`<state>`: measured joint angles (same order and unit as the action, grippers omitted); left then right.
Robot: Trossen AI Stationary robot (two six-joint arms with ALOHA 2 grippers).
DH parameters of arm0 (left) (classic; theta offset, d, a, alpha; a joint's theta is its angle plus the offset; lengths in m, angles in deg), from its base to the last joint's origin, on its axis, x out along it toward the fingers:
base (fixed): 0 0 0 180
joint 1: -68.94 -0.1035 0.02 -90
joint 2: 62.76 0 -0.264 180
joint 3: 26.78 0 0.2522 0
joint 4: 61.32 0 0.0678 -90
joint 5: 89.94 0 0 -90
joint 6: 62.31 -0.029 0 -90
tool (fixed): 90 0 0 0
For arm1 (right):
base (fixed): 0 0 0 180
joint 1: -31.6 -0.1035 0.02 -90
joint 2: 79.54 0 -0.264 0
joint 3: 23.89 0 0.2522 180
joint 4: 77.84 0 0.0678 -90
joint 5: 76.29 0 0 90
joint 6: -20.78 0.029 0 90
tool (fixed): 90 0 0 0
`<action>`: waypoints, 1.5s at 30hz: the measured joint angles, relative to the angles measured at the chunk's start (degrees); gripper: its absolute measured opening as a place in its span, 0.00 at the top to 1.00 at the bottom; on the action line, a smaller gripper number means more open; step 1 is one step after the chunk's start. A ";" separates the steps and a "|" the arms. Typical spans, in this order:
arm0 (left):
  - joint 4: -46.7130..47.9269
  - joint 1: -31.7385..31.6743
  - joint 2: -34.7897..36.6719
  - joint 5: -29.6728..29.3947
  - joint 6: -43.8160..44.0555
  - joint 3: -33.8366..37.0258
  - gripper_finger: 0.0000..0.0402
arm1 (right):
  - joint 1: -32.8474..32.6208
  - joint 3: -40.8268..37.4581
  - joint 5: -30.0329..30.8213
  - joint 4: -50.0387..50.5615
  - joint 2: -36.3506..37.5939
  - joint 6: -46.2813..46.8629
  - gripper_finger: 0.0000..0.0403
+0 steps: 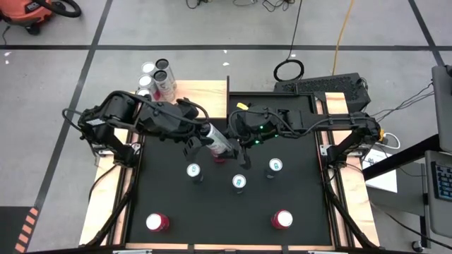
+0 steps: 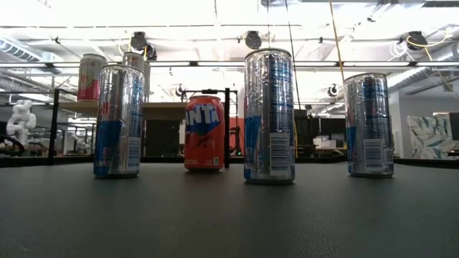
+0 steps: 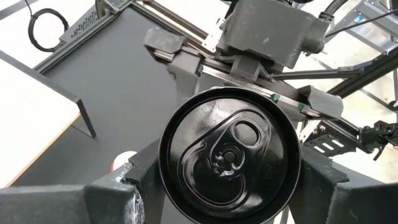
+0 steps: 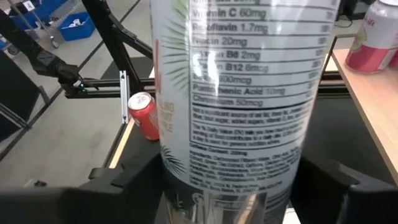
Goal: Place canned beverage on shelf
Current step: Put the white yellow soda can on the shelf aligned with the other white yellow soda cans
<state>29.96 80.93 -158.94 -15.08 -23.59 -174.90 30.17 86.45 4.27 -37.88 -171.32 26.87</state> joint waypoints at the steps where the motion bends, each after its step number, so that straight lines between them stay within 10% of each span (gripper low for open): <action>1: 0.04 -0.02 0.04 0.04 0.00 0.00 0.40 | 0.00 0.00 0.03 -0.15 0.00 -0.06 0.35; 45: -0.18 0.02 -0.02 -2.82 -12.46 -0.09 0.24 | 0.20 -0.02 -1.06 -0.60 0.02 -1.80 0.42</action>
<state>29.78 80.95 -158.96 -17.90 -36.05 -174.99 30.37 86.43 3.21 -38.48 -171.30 25.07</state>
